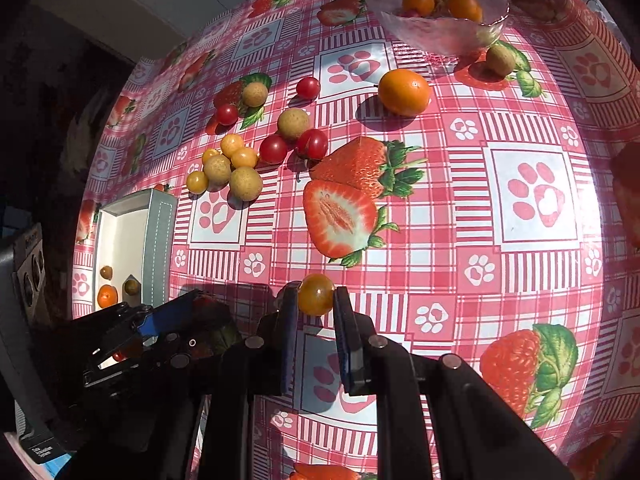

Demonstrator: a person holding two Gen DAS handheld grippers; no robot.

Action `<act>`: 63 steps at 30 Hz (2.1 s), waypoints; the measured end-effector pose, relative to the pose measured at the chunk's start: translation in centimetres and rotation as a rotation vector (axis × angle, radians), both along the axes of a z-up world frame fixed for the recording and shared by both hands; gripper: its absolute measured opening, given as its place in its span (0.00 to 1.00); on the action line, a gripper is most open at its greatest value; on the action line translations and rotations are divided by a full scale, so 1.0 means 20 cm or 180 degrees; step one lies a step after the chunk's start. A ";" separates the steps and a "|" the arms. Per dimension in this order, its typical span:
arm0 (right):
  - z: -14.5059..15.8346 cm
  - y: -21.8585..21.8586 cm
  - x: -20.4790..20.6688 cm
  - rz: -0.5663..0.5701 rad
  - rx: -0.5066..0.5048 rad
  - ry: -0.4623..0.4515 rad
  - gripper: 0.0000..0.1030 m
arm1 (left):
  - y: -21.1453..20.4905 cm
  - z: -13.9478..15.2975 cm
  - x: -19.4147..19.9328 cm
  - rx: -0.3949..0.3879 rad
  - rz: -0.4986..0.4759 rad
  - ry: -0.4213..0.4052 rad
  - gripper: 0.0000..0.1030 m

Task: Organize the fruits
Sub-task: 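Carry both cherry tomatoes over the white tray with both tools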

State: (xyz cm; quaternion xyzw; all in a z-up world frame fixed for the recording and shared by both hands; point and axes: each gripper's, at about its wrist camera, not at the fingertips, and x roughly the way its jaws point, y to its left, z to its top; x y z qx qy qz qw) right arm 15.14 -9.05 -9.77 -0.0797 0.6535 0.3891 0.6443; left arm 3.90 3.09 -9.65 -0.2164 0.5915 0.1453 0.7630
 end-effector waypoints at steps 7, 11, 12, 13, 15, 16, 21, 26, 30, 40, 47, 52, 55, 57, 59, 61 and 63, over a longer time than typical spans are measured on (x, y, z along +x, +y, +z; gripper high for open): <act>0.04 -0.09 -0.15 -0.0003 -0.0053 0.0084 0.19 | -0.08 0.10 -0.11 -0.0002 -0.0065 -0.0046 0.21; 0.07 -0.12 -0.22 0.0004 -0.0087 0.0102 0.19 | -0.11 0.14 -0.18 -0.0016 -0.0067 -0.0053 0.21; 0.08 -0.12 -0.23 0.0005 -0.0096 0.0103 0.19 | -0.11 0.15 -0.21 -0.0021 -0.0061 -0.0058 0.21; 0.09 -0.13 -0.25 0.0004 -0.0104 0.0106 0.19 | -0.11 0.16 -0.23 -0.0018 -0.0058 -0.0060 0.21; 0.10 -0.13 -0.28 0.0002 -0.0117 0.0111 0.19 | -0.10 0.19 -0.28 -0.0015 -0.0044 -0.0066 0.21; 0.11 -0.13 -0.29 0.0003 -0.0120 0.0111 0.19 | -0.10 0.20 -0.29 -0.0015 -0.0033 -0.0071 0.21; 0.17 -0.09 -0.35 0.0052 -0.0113 0.0084 0.19 | -0.03 0.26 -0.39 0.0002 0.0075 -0.0118 0.21; 0.23 0.00 -0.41 0.0143 -0.0090 0.0032 0.19 | 0.07 0.31 -0.49 0.0058 0.0197 -0.0184 0.21; 0.28 0.10 -0.45 0.0238 -0.0058 -0.0013 0.19 | 0.17 0.35 -0.56 0.0111 0.0302 -0.0232 0.21; 0.36 0.43 -0.57 0.0549 0.0030 -0.0079 0.19 | 0.45 0.36 -0.67 0.0268 0.0486 -0.0235 0.21; 0.35 0.66 -0.62 0.0698 0.0062 -0.0064 0.19 | 0.62 0.30 -0.66 0.0357 0.0534 -0.0174 0.21; 0.30 0.79 -0.62 0.0746 0.0036 -0.0020 0.19 | 0.69 0.23 -0.63 0.0368 0.0545 -0.0104 0.21; 0.26 0.85 -0.61 0.0764 0.0004 -0.0009 0.19 | 0.72 0.19 -0.60 0.0364 0.0556 -0.0059 0.21; 0.23 0.89 -0.61 0.0774 -0.0028 0.0003 0.19 | 0.75 0.16 -0.58 0.0359 0.0573 -0.0022 0.21; 0.20 0.94 -0.60 0.0791 -0.0076 0.0010 0.19 | 0.77 0.12 -0.56 0.0345 0.0581 0.0015 0.21; 0.16 0.97 -0.60 0.0808 -0.0124 0.0016 0.19 | 0.78 0.09 -0.54 0.0353 0.0568 0.0072 0.21; 0.12 1.00 -0.60 0.0826 -0.0177 0.0025 0.19 | 0.79 0.06 -0.53 0.0356 0.0554 0.0125 0.21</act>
